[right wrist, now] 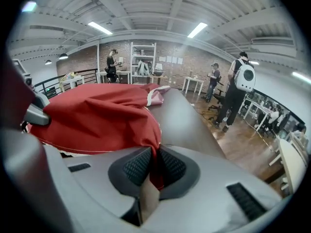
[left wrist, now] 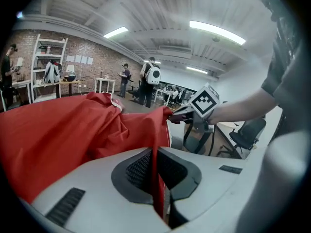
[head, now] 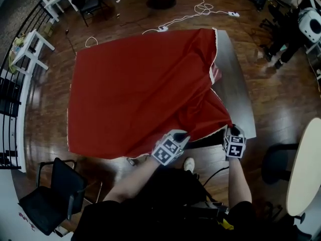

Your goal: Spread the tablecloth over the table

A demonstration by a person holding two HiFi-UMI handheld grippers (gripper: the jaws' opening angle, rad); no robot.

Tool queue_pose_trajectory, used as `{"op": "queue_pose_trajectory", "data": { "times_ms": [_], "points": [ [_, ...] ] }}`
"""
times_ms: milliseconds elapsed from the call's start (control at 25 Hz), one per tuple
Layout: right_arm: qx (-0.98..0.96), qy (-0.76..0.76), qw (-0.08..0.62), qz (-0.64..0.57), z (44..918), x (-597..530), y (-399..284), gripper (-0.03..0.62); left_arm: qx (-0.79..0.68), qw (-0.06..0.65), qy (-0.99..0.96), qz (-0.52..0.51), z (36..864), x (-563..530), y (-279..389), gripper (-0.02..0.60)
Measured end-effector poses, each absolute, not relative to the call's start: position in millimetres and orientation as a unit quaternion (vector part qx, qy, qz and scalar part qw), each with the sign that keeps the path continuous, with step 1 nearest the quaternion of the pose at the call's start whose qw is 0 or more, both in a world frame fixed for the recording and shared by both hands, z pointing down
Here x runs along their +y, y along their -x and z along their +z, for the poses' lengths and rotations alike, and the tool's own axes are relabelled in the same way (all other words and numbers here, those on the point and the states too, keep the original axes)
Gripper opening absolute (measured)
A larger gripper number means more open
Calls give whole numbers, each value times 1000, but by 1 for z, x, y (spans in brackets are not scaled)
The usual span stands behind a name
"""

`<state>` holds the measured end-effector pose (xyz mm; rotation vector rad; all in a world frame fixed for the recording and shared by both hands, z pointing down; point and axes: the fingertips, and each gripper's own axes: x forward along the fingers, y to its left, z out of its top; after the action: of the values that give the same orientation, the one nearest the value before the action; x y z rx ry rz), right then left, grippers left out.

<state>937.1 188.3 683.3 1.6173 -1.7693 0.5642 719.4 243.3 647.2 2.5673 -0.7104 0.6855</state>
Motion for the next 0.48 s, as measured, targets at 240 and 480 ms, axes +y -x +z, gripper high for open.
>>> {"op": "queue_pose_trajectory", "data": {
  "times_ms": [240, 480],
  "points": [
    [-676, -609, 337, 239, 690, 231, -988, 29, -230, 204, -913, 267, 663, 276, -762, 11],
    [-651, -620, 328, 290, 712, 287, -1018, 29, -193, 208, -911, 299, 685, 299, -783, 11]
  ]
}}
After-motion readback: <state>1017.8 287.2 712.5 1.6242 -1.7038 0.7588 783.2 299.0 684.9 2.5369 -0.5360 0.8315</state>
